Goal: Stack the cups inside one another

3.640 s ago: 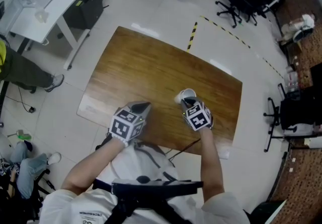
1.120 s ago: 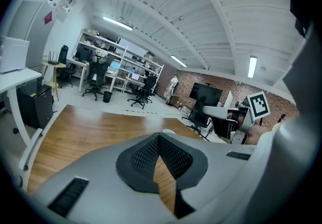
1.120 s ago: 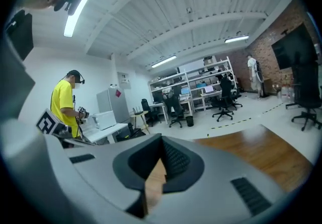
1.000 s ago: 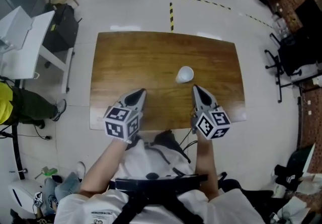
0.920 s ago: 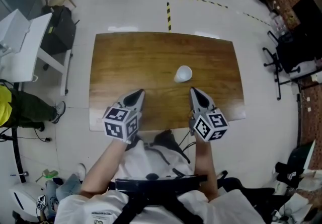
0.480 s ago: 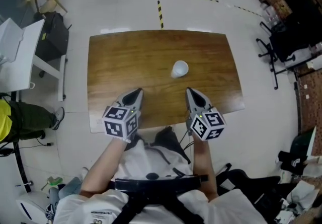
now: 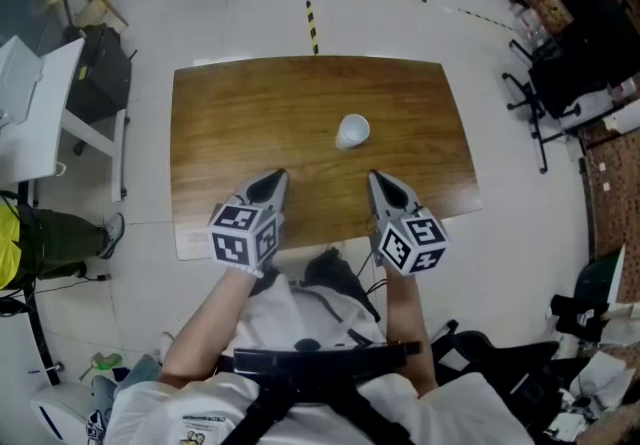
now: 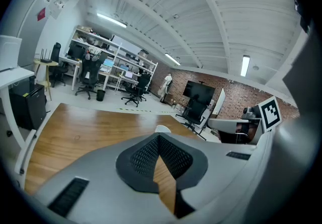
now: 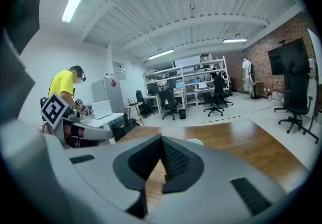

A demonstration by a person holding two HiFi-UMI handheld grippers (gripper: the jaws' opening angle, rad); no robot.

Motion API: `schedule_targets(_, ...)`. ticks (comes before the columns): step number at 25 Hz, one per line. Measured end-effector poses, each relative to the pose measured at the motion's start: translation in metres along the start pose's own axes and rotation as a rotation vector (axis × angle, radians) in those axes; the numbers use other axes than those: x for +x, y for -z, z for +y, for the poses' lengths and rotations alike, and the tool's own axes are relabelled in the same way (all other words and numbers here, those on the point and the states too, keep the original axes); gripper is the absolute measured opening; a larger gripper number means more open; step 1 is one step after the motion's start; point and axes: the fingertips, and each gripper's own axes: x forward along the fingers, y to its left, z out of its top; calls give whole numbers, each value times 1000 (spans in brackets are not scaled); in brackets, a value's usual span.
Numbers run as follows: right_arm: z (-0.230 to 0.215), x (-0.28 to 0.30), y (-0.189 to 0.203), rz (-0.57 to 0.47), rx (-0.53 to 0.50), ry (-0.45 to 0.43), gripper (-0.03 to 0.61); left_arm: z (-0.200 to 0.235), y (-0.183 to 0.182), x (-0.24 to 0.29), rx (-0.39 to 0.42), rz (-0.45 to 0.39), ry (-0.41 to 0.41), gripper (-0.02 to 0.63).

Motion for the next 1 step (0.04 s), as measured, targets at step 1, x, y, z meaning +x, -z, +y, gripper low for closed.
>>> schedule_targets(1,0,-1,1,0,1,1,2,-1,0,0,1,-1,3,-5)
